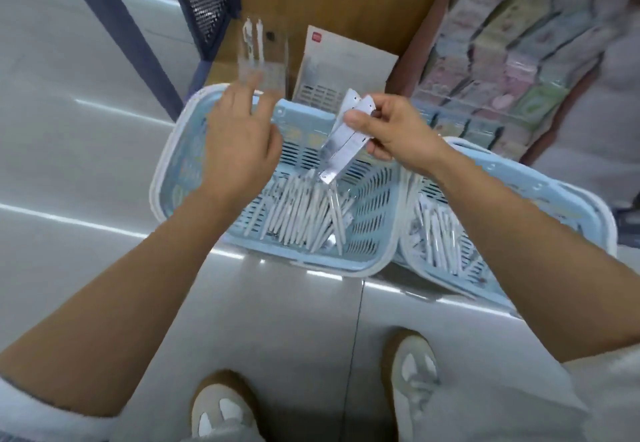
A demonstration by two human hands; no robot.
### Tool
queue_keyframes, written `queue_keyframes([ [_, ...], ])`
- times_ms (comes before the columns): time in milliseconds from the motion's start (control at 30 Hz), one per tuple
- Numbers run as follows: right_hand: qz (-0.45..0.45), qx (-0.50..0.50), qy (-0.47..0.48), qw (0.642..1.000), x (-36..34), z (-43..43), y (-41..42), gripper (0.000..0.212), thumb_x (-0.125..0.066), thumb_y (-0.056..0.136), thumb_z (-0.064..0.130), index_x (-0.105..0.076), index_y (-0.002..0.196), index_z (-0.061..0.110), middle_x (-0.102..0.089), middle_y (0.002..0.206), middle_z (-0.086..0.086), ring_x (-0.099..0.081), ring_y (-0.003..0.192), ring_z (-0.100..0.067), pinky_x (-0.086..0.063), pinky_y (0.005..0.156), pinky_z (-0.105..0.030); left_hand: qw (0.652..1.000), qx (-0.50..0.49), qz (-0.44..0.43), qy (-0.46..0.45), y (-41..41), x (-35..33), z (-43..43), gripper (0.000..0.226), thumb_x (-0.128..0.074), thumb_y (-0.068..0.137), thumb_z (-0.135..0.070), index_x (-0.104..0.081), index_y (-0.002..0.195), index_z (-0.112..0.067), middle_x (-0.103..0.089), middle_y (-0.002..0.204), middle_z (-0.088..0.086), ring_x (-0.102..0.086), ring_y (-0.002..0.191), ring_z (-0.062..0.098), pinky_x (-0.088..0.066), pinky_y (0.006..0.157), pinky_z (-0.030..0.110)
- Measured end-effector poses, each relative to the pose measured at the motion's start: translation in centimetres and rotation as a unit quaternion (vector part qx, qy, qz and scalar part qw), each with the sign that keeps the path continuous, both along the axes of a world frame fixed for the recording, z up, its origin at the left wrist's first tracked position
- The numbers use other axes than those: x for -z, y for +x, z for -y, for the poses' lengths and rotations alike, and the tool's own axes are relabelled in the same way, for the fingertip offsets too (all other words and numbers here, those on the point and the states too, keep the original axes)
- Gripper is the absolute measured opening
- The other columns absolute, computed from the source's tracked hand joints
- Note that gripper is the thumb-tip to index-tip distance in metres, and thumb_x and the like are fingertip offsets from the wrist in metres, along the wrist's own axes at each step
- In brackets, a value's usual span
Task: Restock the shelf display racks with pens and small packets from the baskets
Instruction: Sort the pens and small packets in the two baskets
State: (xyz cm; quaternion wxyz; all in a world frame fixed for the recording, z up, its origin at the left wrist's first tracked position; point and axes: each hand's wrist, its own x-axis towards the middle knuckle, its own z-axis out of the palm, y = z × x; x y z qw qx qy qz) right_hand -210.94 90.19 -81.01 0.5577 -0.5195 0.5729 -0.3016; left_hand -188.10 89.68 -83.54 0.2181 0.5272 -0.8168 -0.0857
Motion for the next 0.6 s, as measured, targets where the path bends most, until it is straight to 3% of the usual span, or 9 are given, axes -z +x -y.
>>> queue_keyframes([
  [67,-0.004,0.041,0.0,0.999,-1.3,-1.7,-5.2,0.014,-0.056,0.094,0.016,-0.055,0.082,0.01,-0.046,0.045,0.009,-0.033,0.037,-0.008,-0.023,0.035,-0.018,0.996,0.085,-0.012,-0.004,-4.7,0.0,-1.4,0.044,-0.045,0.087,-0.014,-0.055,0.128,-0.002,-0.046,0.14,0.025,-0.045,0.127,0.043,-0.039,0.102,0.051],
  [133,-0.028,0.071,0.018,0.997,-1.1,-4.3,-10.4,0.013,-0.056,0.094,0.017,-0.056,0.085,0.008,-0.044,0.044,0.008,-0.03,0.038,-0.009,-0.021,0.036,-0.018,0.986,0.168,0.004,0.018,-9.1,0.7,-3.5,0.048,-0.038,0.091,-0.023,-0.053,0.133,-0.005,-0.043,0.146,0.022,-0.039,0.135,0.04,-0.034,0.109,0.052],
  [233,-0.093,0.098,0.081,0.988,2.2,-9.0,-15.9,0.021,-0.062,0.09,0.021,-0.055,0.079,0.005,-0.041,0.041,0.004,-0.03,0.035,-0.01,-0.024,0.036,-0.018,0.957,0.276,0.067,0.063,-14.0,2.8,-6.3,0.058,-0.027,0.096,-0.041,-0.039,0.147,-0.016,-0.021,0.16,0.013,-0.016,0.148,0.031,-0.016,0.119,0.05],
  [300,-0.134,0.116,0.135,0.975,5.7,-11.4,-17.4,0.03,-0.068,0.085,0.026,-0.048,0.073,0.007,-0.041,0.043,-0.002,-0.036,0.037,-0.014,-0.03,0.039,-0.022,0.943,0.308,0.105,0.071,-15.6,4.2,-7.6,0.065,-0.021,0.096,-0.051,-0.028,0.152,-0.019,-0.009,0.163,0.007,-0.003,0.15,0.026,-0.006,0.121,0.049],
  [400,-0.224,0.098,0.201,0.949,10.7,-13.0,-18.1,0.038,-0.072,0.084,0.03,-0.042,0.071,0.01,-0.044,0.051,-0.007,-0.048,0.046,-0.018,-0.04,0.05,-0.03,0.944,0.293,0.137,0.064,-16.2,5.5,-8.1,0.071,-0.022,0.095,-0.055,-0.021,0.154,-0.015,-0.007,0.163,0.004,0.002,0.151,0.023,-0.003,0.121,0.05],
  [467,-0.281,0.068,0.224,0.931,12.5,-13.4,-18.0,0.03,-0.072,0.084,0.032,-0.053,0.083,0.008,-0.049,0.055,-0.006,-0.049,0.05,-0.02,-0.043,0.058,-0.032,0.944,0.295,0.135,0.061,-16.0,5.6,-7.9,0.072,-0.022,0.094,-0.051,-0.02,0.154,-0.014,-0.008,0.163,0.004,0.002,0.151,0.022,-0.003,0.121,0.049],
  [500,-0.301,0.054,0.23,0.924,13.0,-13.5,-18.1,0.035,-0.071,0.084,0.033,-0.058,0.101,0.005,-0.052,0.059,-0.006,-0.051,0.052,-0.019,-0.043,0.06,-0.031,0.943,0.299,0.13,0.06,-15.9,5.5,-7.9,0.071,-0.024,0.093,-0.049,-0.022,0.154,-0.013,-0.008,0.163,0.004,0.002,0.151,0.021,-0.003,0.121,0.048],
  [533,-0.313,0.045,0.238,0.918,13.4,-13.6,-18.2,0.049,-0.07,0.085,0.035,-0.055,0.12,0.003,-0.055,0.064,-0.006,-0.053,0.056,-0.02,-0.043,0.06,-0.028,0.944,0.301,0.123,0.061,-15.8,5.4,-7.8,0.07,-0.025,0.092,-0.048,-0.025,0.153,-0.012,-0.01,0.163,0.004,0.001,0.151,0.021,-0.003,0.121,0.049],
  [600,-0.334,0.032,0.25,0.908,13.9,-13.7,-18.7,0.066,-0.069,0.085,0.039,-0.044,0.136,0.005,-0.063,0.088,-0.011,-0.06,0.073,-0.023,-0.043,0.063,-0.026,0.948,0.294,0.103,0.063,-15.9,5.3,-7.6,0.068,-0.027,0.093,-0.047,-0.033,0.15,-0.011,-0.015,0.162,0.005,-0.003,0.151,0.021,-0.002,0.121,0.049],
])
